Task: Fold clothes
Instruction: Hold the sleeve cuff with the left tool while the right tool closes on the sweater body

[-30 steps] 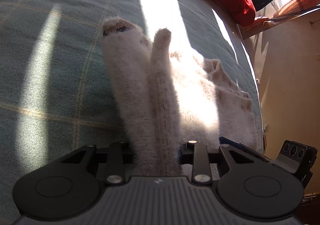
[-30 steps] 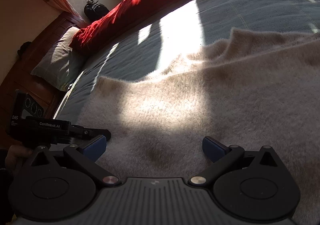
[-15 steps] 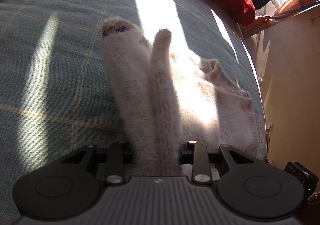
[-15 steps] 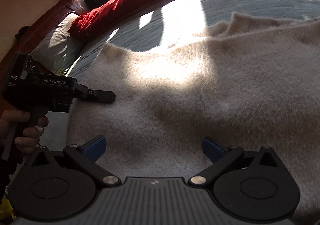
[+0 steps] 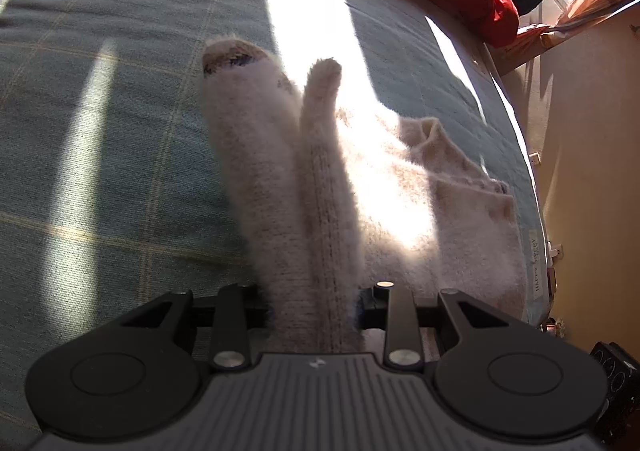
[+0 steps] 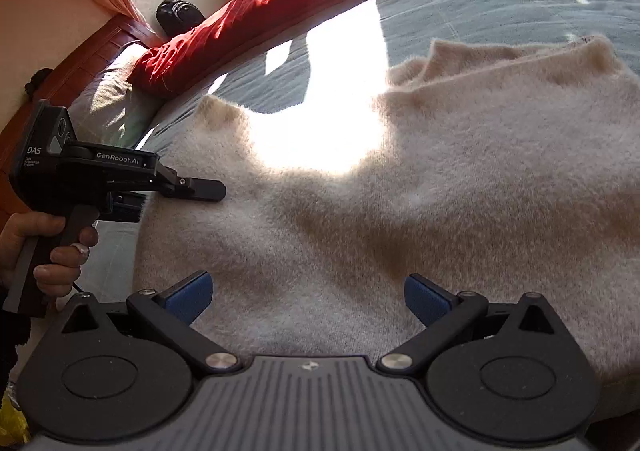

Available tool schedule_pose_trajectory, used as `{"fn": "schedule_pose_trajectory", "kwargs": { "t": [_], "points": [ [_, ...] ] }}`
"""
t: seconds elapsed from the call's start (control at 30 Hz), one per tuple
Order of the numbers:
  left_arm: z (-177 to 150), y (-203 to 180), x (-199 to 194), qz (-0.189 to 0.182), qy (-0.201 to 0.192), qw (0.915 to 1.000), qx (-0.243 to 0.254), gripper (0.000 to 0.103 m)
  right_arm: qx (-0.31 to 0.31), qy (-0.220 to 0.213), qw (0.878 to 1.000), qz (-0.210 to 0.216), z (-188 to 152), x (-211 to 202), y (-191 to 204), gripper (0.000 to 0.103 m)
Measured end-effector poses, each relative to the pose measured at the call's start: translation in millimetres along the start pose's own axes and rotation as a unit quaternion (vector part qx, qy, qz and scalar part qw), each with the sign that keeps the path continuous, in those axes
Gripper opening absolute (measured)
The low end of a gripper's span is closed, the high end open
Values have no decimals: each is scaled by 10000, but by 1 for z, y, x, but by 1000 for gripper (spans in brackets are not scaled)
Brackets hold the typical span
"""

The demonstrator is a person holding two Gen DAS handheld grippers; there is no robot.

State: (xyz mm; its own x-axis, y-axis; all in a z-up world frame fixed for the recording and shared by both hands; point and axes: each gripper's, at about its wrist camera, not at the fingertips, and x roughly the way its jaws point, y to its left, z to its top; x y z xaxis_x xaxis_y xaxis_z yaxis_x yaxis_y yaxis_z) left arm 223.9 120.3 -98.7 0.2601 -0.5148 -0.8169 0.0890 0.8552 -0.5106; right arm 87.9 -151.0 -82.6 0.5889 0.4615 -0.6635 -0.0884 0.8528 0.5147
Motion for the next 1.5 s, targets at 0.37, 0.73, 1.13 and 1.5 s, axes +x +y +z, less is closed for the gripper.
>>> {"fn": "schedule_pose_trajectory", "kwargs": {
  "t": [0.37, 0.73, 1.13, 1.5],
  "points": [
    [3, -22, -11, 78, -7, 9998, 184, 31, 271, 46, 9996, -118, -1, 15, -12, 103],
    [2, -67, -32, -562, -182, 9982, 68, 31, -47, -542, 9985, -15, 1, -30, -14, 103],
    [2, -81, -36, -484, -213, 9986, 99, 31, 449, -512, 9842, 1637, 44, 37, -46, 103],
    [9, -63, -31, -567, -102, 9982, -141, 31, 545, -626, 9905, 1099, 60, 38, -61, 97]
  ]
}}
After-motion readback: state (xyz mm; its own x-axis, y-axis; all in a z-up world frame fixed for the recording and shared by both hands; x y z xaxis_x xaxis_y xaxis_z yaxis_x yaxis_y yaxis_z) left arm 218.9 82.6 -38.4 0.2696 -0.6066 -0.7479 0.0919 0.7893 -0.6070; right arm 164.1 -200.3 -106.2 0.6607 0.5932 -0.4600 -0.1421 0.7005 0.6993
